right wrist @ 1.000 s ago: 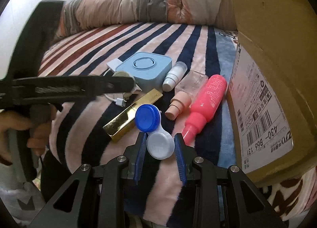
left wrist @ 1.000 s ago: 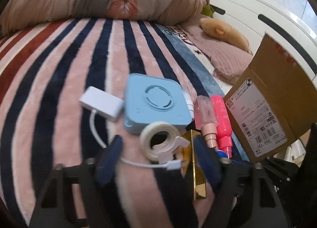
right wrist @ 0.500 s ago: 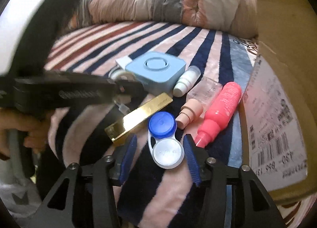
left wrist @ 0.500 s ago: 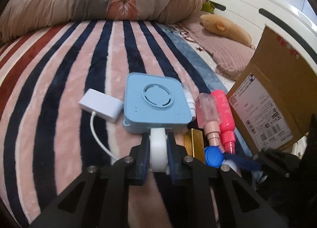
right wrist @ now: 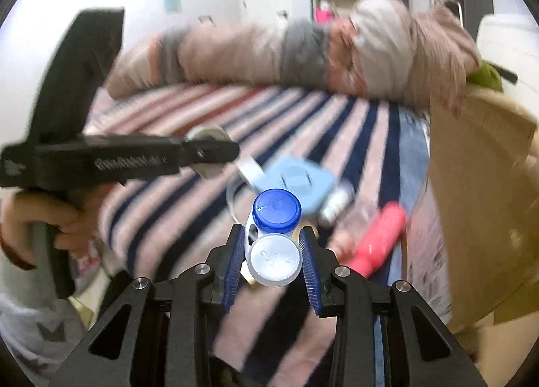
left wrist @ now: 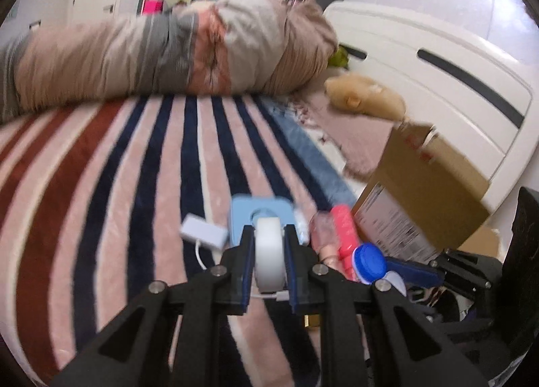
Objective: Organize rigid objects
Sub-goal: 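Carry the lens case with the right gripper into the box and release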
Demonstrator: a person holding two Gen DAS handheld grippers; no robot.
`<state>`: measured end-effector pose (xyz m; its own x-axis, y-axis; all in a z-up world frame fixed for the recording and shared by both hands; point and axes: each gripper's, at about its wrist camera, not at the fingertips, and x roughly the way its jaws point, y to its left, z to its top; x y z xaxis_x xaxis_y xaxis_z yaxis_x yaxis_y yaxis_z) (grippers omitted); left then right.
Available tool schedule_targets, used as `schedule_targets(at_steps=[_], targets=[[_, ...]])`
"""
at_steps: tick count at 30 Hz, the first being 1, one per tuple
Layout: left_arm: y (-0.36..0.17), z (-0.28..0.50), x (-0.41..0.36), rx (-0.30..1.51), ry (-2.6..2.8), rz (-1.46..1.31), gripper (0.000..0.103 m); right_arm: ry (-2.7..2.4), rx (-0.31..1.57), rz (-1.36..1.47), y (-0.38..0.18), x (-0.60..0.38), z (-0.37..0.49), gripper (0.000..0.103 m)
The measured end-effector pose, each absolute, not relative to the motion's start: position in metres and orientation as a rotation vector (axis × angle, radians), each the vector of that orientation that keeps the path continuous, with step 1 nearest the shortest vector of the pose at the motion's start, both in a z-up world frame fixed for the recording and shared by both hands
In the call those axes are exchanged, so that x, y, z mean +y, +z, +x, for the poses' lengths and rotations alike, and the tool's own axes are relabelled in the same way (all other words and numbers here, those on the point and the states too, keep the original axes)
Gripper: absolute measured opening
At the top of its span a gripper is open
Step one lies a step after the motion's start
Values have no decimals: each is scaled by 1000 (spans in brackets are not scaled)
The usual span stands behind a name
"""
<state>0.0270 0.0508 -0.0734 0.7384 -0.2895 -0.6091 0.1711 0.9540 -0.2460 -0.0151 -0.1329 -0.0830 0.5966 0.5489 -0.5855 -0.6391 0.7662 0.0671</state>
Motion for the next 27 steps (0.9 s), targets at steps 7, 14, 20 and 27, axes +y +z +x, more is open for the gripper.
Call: schedule_targets(at_steps=[7, 14, 20, 27], targets=[[-7, 18, 23, 575, -339, -110, 14, 641, 457, -98, -19, -178, -18, 29], [21, 38, -57, 563, -493, -26, 14, 410, 509, -75, -13, -258, 6, 29], [18, 61, -126, 633, -596, 37, 14, 318, 641, -60, -48, -302, 32, 29], [-1, 83, -173, 724, -615, 108, 14, 320, 673, -27, -58, -329, 31, 49]])
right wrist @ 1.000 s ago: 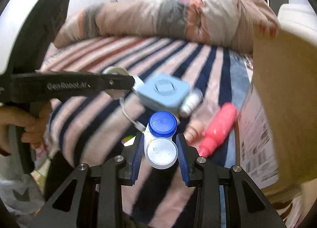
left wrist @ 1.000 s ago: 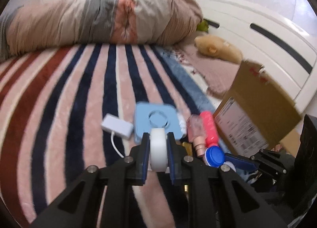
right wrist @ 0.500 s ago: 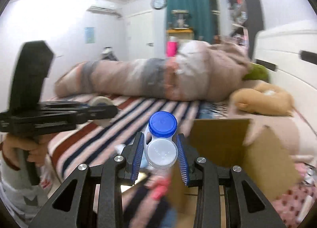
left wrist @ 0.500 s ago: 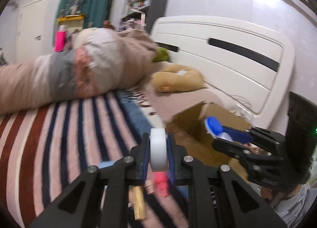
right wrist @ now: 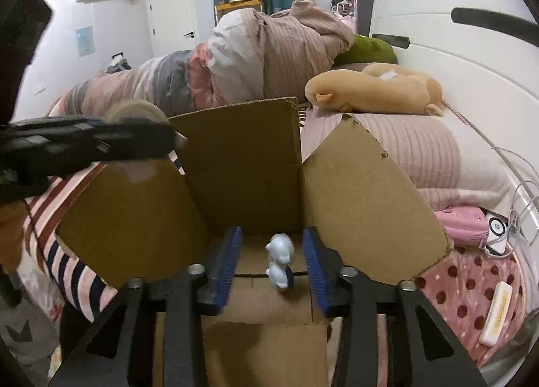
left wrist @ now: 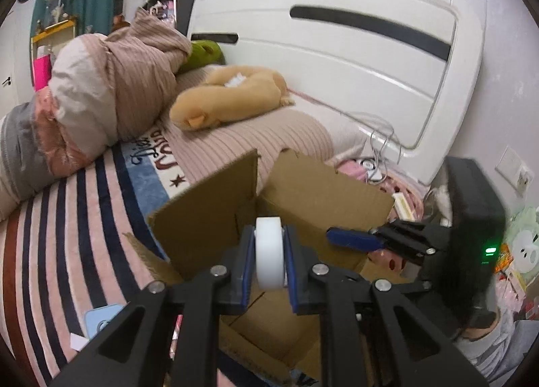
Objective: Organize rigid objects
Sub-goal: 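Carry the lens case with the right gripper into the box and release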
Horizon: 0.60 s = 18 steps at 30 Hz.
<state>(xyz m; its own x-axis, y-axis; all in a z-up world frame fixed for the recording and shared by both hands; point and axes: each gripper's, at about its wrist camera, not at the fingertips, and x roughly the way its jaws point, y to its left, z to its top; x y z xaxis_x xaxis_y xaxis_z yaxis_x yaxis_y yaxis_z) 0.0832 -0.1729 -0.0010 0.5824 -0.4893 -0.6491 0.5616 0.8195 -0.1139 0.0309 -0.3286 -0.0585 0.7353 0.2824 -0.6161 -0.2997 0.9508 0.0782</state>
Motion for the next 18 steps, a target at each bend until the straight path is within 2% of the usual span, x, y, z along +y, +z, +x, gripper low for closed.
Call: schedule_targets(at_steps=[2, 5, 7, 9, 11, 13, 18], targets=[[-6, 85, -178, 737, -608, 122, 14, 340, 662, -16, -57, -331, 26, 61], [-10, 86, -179, 742, -605, 129, 17, 352, 654, -6, -54, -331, 24, 69], [-10, 86, -180, 737, -596, 135, 29, 356, 648, -10, -52, -329, 23, 74], [-8, 85, -175, 730, -591, 122, 37, 356, 643, -17, -49, -326, 21, 78], [-5, 82, -167, 718, -585, 109, 42, 352, 639, -28, -46, -322, 18, 85], [-1, 78, -158, 700, -576, 98, 51, 343, 633, -38, -42, -319, 16, 87], [10, 66, -131, 647, -548, 74, 63, 321, 609, -77, -29, -305, 9, 93]])
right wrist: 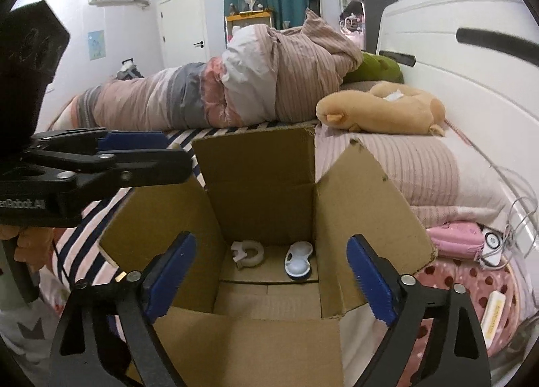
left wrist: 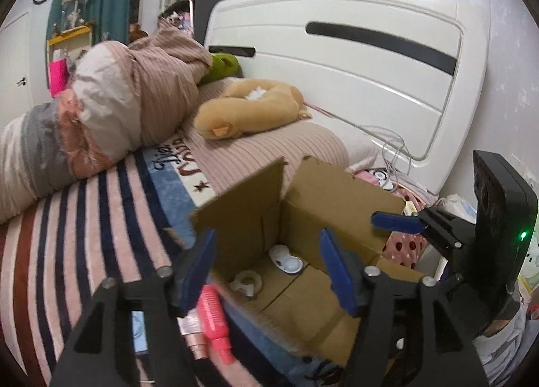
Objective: Organize rigid objects
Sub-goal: 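Carry the lens case with the right gripper into the box and release, then move the right gripper to the blue speaker and close on it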
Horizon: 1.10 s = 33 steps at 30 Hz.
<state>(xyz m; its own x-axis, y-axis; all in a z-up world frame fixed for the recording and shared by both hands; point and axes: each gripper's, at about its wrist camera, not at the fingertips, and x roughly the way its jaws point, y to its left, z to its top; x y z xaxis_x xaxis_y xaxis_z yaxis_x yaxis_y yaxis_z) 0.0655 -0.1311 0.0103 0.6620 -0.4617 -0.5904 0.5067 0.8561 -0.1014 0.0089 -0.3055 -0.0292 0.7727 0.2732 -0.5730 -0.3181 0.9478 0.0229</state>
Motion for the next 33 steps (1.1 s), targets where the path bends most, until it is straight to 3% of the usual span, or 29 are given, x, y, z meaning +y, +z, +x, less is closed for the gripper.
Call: schedule_targets(at_steps=[13, 15, 17, 19, 26, 33], targets=[[11, 31, 19, 567, -258, -42, 70, 586, 509, -239, 12, -183, -16, 96], [0, 27, 39, 582, -212, -58, 70, 647, 525, -256, 5, -161, -16, 89], [-16, 23, 60, 607, -156, -77, 70, 713, 583, -273, -10, -139, -10, 72], [-28, 19, 74, 626, -114, -90, 70, 725, 662, -280, -28, -123, -1, 65], [-67, 11, 92, 688, -93, -155, 70, 549, 842, -288, -91, -120, 54, 65], [-81, 16, 90, 719, -92, -183, 70, 497, 861, -270, -100, -129, 100, 59]])
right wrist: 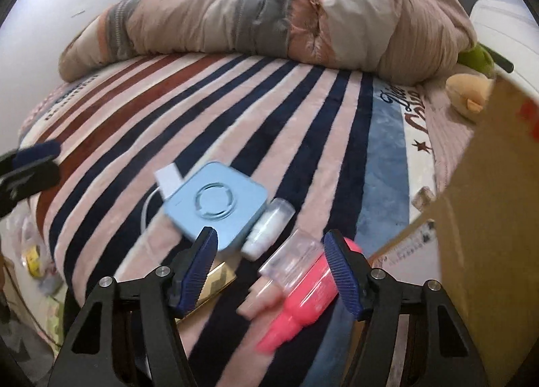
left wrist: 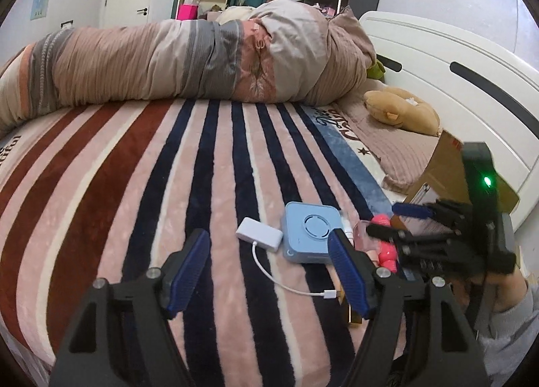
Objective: Organize rigid objects
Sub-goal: 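Move the right gripper to the blue speaker and close on it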
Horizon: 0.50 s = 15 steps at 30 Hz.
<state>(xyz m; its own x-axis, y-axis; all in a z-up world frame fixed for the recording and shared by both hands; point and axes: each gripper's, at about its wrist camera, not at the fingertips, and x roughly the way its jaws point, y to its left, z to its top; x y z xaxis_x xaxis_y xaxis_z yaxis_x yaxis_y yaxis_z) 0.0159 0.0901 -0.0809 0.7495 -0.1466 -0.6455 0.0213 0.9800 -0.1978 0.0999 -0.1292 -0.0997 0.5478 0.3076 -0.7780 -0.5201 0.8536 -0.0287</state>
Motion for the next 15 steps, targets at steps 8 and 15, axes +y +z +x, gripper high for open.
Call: schedule_targets(at_steps=[8, 15], targets=[[-81, 14, 93, 716, -91, -188, 70, 459, 880, -266, -108, -130, 133, 59], [-84, 13, 102, 723, -76, -205, 70, 623, 907, -208, -118, -109, 128, 67]])
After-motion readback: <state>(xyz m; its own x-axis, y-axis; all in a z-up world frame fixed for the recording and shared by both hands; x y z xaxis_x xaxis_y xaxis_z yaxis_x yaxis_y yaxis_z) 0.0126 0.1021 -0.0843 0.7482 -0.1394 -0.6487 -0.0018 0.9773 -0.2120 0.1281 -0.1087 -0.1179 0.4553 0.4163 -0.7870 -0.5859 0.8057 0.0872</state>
